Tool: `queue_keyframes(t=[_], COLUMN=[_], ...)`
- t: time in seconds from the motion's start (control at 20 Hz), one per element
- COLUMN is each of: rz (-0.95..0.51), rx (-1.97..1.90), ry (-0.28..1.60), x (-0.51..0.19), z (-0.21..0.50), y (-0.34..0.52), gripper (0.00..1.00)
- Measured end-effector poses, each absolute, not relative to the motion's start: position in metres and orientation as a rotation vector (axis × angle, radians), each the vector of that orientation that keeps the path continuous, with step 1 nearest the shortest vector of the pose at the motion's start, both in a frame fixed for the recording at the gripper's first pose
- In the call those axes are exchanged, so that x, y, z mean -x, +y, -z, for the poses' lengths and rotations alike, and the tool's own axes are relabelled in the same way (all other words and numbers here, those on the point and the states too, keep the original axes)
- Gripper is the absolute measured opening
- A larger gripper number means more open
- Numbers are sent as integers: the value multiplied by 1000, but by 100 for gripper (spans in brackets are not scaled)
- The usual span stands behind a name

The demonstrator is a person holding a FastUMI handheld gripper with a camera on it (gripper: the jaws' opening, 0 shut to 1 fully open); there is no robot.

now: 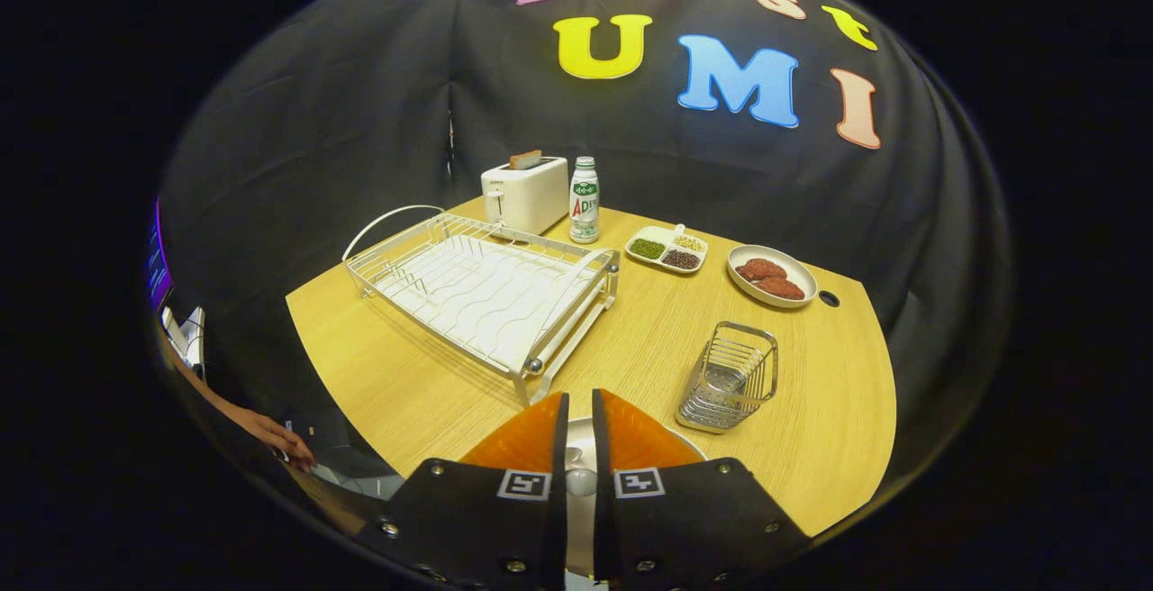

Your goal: Take the plate from the dish rack, then take the spoon from the basket and place it into the plate.

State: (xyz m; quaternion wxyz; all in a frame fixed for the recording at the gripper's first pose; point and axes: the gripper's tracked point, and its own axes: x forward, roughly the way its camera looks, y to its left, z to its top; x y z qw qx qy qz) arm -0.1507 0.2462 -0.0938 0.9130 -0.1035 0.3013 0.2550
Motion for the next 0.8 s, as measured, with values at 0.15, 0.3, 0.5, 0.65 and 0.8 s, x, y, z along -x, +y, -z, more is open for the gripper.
queue_keyframes(t=[0.15, 0.3, 0.5, 0.65, 0.8], rz=[-522, -504, -455, -399, -322], rx=[201, 191, 191, 179, 130], ry=[611, 600, 555, 496, 369], x=[148, 143, 130, 119, 106], z=[90, 88, 75, 53, 5], y=[244, 239, 221, 202, 179], gripper=[15, 15, 41, 52, 52])
